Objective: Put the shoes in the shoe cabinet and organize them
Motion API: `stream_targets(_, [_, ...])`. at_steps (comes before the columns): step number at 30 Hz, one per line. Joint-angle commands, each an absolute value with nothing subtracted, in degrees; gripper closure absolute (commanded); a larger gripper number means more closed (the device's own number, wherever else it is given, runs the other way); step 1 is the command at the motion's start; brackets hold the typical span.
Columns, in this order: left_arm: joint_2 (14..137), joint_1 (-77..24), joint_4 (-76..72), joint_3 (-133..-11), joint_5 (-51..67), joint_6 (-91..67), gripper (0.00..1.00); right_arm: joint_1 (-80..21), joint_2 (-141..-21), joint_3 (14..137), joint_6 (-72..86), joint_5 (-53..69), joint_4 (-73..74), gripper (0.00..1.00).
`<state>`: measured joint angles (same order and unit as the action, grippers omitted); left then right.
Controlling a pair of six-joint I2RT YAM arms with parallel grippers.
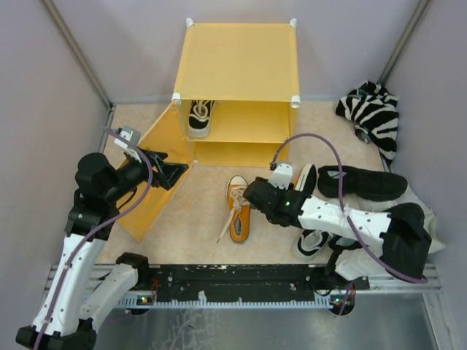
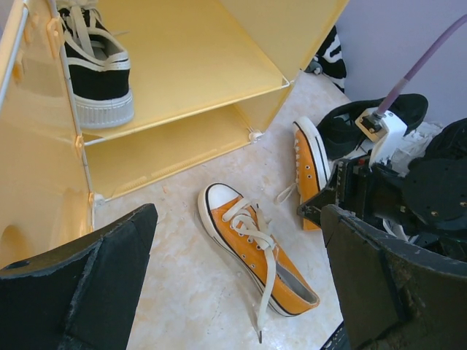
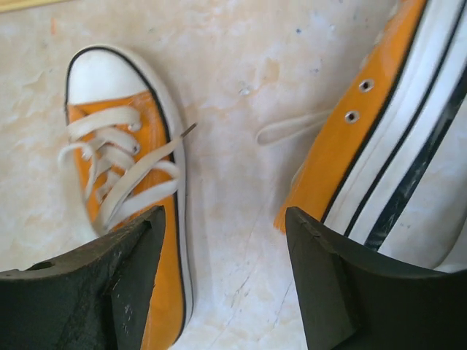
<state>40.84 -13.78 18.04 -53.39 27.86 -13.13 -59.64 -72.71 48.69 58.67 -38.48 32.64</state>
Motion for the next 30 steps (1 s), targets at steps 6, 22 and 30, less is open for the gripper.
stream_targets(6, [40.4, -14.1, 17.6, -54.0, 27.7, -12.3, 0.01, -55.1, -84.8, 55.0, 66.7, -49.3, 47.0, 0.27])
stream_targets(22, [40.4, -14.1, 17.5, -53.2, 27.5, -11.6, 0.01, -56.8, -89.5, 64.6, 73.8, -58.0, 66.8, 0.25])
stream_targets(30, [39.9, -14.1, 17.5, -52.7, 27.3, -11.5, 0.01, -46.9, -80.2, 52.1, 57.1, -44.2, 48.7, 0.25])
